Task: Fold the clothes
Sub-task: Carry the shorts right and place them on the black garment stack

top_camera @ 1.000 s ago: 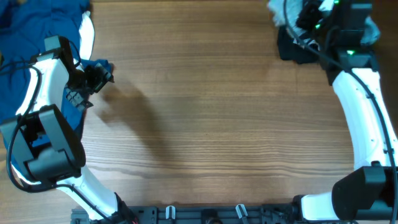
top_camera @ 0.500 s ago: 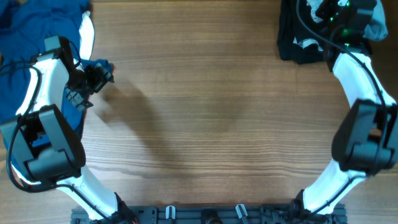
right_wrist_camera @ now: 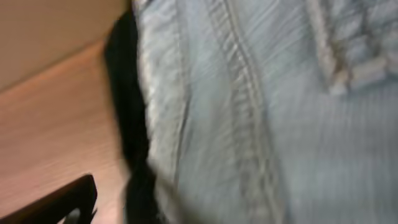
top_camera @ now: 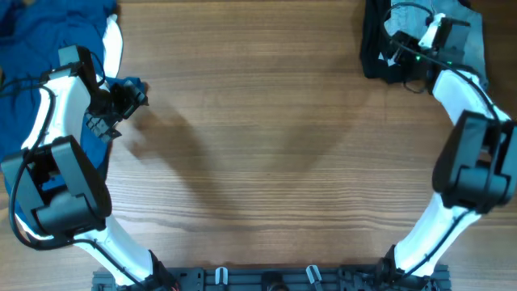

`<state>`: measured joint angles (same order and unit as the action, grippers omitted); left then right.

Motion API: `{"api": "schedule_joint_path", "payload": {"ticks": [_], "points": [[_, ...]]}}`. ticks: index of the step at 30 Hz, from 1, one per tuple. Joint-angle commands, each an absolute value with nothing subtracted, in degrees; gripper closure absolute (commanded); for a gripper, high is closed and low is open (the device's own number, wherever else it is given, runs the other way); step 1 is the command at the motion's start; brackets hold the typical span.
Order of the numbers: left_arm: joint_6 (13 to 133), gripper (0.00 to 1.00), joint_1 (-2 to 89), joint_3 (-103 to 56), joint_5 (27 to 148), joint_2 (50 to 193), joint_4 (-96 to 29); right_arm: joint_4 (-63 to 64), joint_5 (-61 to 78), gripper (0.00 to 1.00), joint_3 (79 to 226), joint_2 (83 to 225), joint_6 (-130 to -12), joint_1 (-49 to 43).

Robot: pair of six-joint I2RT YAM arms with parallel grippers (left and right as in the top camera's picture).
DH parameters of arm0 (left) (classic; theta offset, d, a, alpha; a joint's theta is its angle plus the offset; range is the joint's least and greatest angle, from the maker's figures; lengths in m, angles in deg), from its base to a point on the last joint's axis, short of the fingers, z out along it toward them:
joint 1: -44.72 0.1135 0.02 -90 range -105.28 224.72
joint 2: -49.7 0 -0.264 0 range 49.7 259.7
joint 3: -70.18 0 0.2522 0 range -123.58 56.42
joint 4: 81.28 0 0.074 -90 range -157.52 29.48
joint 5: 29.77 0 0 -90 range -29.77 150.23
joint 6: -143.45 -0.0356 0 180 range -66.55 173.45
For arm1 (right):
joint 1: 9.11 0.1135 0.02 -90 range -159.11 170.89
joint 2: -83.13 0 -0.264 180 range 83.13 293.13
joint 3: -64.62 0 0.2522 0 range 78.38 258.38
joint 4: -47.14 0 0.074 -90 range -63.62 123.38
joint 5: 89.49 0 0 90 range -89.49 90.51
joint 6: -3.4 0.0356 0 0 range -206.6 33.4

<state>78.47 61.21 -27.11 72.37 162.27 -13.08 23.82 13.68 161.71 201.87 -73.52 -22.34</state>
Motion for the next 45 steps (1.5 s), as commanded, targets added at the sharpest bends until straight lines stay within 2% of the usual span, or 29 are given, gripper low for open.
{"api": "schedule_joint_path", "payload": {"ticks": [1,5,10,15,17,22,28,32,39,42,45], "points": [[79.21,0.0,60.94,-27.92,72.11,161.24,-12.62,17.37,23.12,0.01,162.8,190.79,-76.69,-22.26],[79.21,0.0,60.94,-27.92,72.11,161.24,-12.65,12.04,25.24,0.0,162.8,183.79,-83.97,-22.26],[79.21,0.0,60.94,-27.92,72.11,161.24,-12.65,16.93,14.86,0.0,162.8,182.48,-86.83,-22.26],[79.21,0.0,60.94,-27.92,72.13,161.24,-12.62,28.14,1.57,0.01,162.8,188.06,-88.23,-22.34],[79.23,0.0,60.94,-27.92,72.13,161.24,-12.65,33.28,0.3,0.01,162.8,192.34,-91.22,-22.63],[79.23,0.0,60.94,-27.92,72.13,161.22,-12.62,38.26,-0.51,0.0,162.8,203.38,-89.56,-24.29],[79.23,0.0,60.94,-27.92,72.11,161.24,-12.67,36.01,4.39,0.0,162.8,216.43,-87.81,-24.51],[79.23,0.0,60.94,-27.92,72.13,161.24,-12.62,34.64,6.51,0.0,162.8,218.57,-87.72,-24.51],[79.23,0.0,60.94,-27.92,72.13,161.24,-12.62,30.09,9.42,0.0,162.82,204.91,-88.05,-24.51],[79.21,0.0,60.94,-27.92,72.11,161.24,-12.43,22.22,6.68,0.0,162.8,196.82,-86.02,-24.51],[79.21,0.0,60.94,-27.92,72.11,161.24,-12.43,15.73,3.03,0.0,162.76,196.47,-84.05,-24.51]]}}
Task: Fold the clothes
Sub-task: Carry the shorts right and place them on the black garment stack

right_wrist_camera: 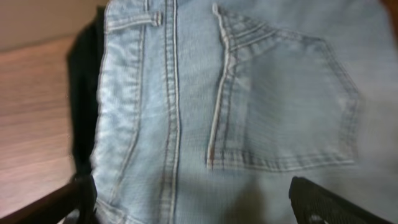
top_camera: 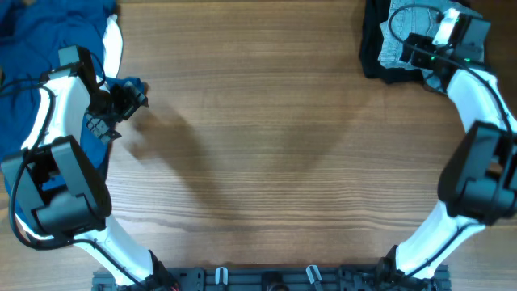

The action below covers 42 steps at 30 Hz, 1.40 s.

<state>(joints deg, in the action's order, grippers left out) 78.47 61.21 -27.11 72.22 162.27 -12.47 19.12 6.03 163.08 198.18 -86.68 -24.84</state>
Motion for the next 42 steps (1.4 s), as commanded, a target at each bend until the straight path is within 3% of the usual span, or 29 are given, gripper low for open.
{"api": "schedule_joint_path", "payload": {"ticks": [1,13,22,27,32,42], "points": [[79.23,0.0,60.94,-27.92,72.13,161.24,-12.43,14.0,2.68,0.0,162.56,197.37,-82.92,-24.53],[79.23,0.0,60.94,-27.92,72.13,161.24,-12.45,16.06,10.62,0.03,161.8,209.1,-79.0,-24.51],[79.23,0.0,60.97,-27.92,72.11,161.22,-12.47,3.03,22.09,0.0,165.82,183.38,-81.12,-24.46],[79.23,0.0,60.97,-27.92,72.11,161.24,-12.47,-5.43,37.15,0.0,165.82,165.72,-88.03,-24.44],[79.23,0.0,60.97,-27.92,72.11,161.24,-12.47,-13.89,43.89,0.0,165.82,153.22,-84.69,-24.44],[79.23,0.0,60.97,-27.92,72.13,161.22,-12.49,-18.43,43.45,0.0,165.79,147.64,-78.74,-24.46]]}}
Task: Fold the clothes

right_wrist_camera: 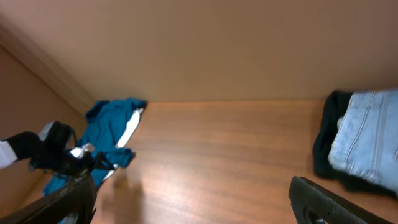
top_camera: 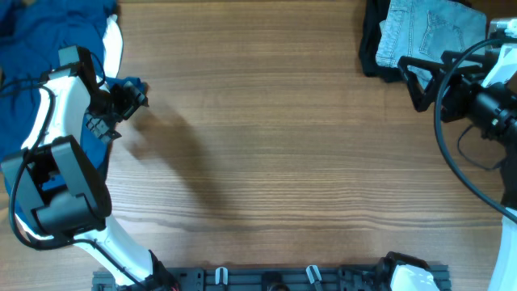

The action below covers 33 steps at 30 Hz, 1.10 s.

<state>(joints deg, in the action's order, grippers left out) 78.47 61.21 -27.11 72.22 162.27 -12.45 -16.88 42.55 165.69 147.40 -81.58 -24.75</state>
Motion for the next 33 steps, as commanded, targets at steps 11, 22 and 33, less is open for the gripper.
{"api": "schedule_joint_path", "payload": {"ticks": [11,22,33], "points": [[79.23,0.0,60.97,-27.92,72.13,161.24,-12.49,-8.18,14.09,0.0,150.1,134.46,-82.28,-7.57],[79.23,0.0,60.97,-27.92,72.11,161.22,-12.67,30.88,12.3,0.0,98.02,101.02,-79.53,-6.72],[79.23,0.0,60.97,-27.92,72.11,161.22,-12.67,37.83,11.91,0.0,80.47,85.81,-79.03,-6.72]]}}
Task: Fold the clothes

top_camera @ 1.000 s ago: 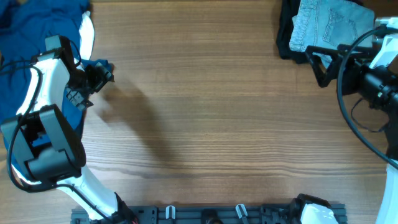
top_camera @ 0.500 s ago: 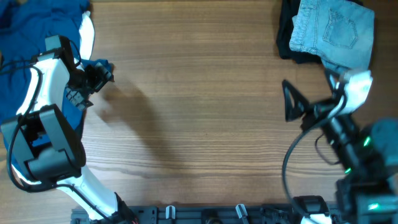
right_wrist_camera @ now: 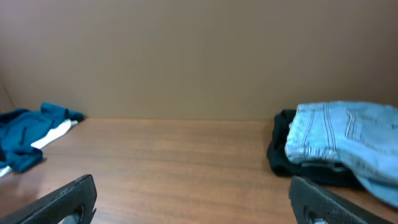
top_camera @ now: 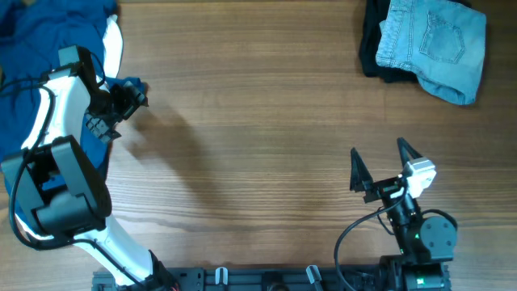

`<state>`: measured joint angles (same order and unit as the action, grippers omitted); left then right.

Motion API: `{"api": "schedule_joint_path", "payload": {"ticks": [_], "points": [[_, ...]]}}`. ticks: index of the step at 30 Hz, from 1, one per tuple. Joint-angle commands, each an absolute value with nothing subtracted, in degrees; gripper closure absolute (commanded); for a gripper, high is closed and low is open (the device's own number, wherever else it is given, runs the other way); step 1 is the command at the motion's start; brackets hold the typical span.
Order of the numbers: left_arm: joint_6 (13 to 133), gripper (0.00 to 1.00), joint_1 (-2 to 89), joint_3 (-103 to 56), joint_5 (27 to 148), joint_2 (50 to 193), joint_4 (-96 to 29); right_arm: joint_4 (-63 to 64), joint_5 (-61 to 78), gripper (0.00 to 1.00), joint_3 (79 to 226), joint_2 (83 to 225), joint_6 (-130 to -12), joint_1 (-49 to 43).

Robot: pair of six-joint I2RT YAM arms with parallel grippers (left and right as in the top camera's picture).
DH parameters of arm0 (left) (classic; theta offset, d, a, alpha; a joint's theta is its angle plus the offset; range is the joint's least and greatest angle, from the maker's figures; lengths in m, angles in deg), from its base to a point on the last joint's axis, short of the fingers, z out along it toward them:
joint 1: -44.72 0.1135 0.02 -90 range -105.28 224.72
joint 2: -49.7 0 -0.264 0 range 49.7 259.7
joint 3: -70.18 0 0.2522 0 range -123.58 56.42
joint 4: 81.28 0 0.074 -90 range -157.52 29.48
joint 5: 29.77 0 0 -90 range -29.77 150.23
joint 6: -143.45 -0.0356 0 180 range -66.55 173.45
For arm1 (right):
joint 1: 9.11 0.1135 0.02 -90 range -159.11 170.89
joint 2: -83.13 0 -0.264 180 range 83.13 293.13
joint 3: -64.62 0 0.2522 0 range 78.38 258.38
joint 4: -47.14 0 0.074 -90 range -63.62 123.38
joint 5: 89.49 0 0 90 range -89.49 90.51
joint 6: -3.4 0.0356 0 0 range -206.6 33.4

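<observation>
Folded light-blue jeans point(top_camera: 432, 40) lie at the far right corner on top of a black garment point(top_camera: 371, 52); the right wrist view shows the jeans point(right_wrist_camera: 342, 137) and the black garment point(right_wrist_camera: 289, 158) far ahead on the right. A crumpled blue garment point(top_camera: 48, 28) with a white stripe fills the far left corner, also seen as blue cloth point(right_wrist_camera: 25, 134). My left gripper point(top_camera: 129, 93) sits at its edge, apparently shut on a fold of blue cloth. My right gripper point(top_camera: 380, 166) is near the front edge, open and holding nothing, its fingers point(right_wrist_camera: 68, 199) wide apart.
The wooden table point(top_camera: 258, 145) stretches between the two piles. A brown wall point(right_wrist_camera: 199, 56) stands behind the far edge. The right arm's base point(top_camera: 416, 234) is at the front right, and the left arm point(top_camera: 56, 162) runs along the left side.
My right gripper has pulled back from beside the jeans pile to the front right of the table, still open. The jeans stay folded on the black garment. The left arm has not moved.
My right gripper was first pressed down onto the jeans on the black garment. Then it was lifted just above them, showing the back pocket. Then it stood away from the pile, and now it rests open near the front edge. The left arm kept still throughout.
</observation>
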<state>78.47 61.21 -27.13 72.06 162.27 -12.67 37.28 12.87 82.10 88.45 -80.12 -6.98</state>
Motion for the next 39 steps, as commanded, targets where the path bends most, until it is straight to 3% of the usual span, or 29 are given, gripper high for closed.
{"api": "schedule_joint_path", "payload": {"ticks": [1,39], "points": [[79.23,0.0,60.97,-27.92,72.13,161.22,-12.67,37.87,11.91,0.0,79.77,85.11,-79.07,-6.72],[79.23,0.0,60.53,-27.92,72.11,156.59,-12.67,34.42,12.56,0.0,78.67,83.4,-78.94,-6.72]]}}
